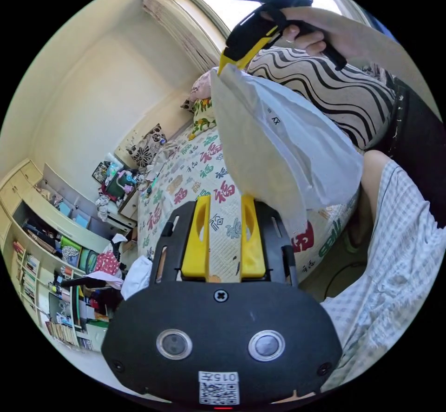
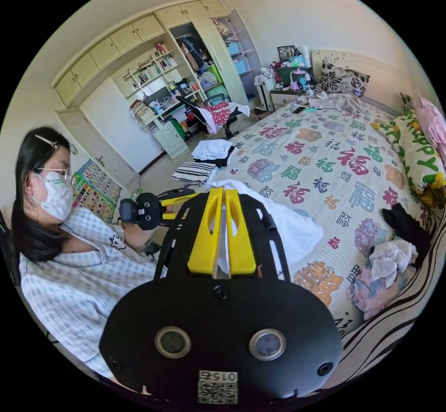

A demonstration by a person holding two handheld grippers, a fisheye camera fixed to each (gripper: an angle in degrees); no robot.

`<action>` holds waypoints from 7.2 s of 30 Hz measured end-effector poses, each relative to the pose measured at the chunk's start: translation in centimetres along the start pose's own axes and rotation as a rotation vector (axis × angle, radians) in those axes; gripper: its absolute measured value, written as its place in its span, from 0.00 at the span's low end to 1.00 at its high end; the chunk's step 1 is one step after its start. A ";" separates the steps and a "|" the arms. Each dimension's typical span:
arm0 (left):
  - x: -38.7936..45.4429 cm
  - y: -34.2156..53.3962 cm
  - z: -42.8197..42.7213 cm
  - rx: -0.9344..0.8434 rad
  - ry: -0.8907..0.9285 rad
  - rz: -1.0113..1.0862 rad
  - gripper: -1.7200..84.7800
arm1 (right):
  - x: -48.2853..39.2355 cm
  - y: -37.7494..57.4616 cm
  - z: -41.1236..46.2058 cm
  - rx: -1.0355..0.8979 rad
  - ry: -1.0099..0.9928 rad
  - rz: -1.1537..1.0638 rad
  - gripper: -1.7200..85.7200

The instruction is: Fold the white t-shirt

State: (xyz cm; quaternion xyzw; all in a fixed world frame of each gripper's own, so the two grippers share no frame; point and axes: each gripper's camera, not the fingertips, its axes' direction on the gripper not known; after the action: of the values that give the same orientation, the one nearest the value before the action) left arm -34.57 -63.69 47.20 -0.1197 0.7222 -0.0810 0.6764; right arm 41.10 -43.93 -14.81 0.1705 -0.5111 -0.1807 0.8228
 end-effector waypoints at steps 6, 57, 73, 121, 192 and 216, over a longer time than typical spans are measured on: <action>0.7 -1.9 0.0 0.016 -0.073 0.054 0.14 | 0.4 4.8 1.7 -0.037 -0.057 0.070 0.02; -3.1 -12.1 25.4 -0.058 0.842 -0.067 0.10 | 4.5 43.6 9.2 -0.107 -0.031 0.461 0.02; 22.4 -25.2 34.2 -0.645 0.662 0.873 0.13 | 0.2 52.2 14.5 -0.006 -0.045 0.525 0.02; -35.9 8.7 -13.5 1.182 -0.192 -0.506 0.02 | -31.8 22.6 -7.9 0.952 1.198 -0.295 0.02; -37.2 -11.2 102.8 -0.279 0.904 -0.560 0.07 | 52.8 -35.2 -20.5 -0.218 0.279 0.656 0.03; -50.1 4.8 89.6 -0.057 0.687 -0.665 0.11 | 45.0 -49.9 -19.3 -0.370 0.419 0.705 0.08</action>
State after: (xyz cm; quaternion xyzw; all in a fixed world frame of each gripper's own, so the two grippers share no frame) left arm 57.24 -40.88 87.37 -0.3287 0.8286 -0.3081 0.3324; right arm 70.96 -107.06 -11.07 -0.1312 -0.3192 0.0609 0.9366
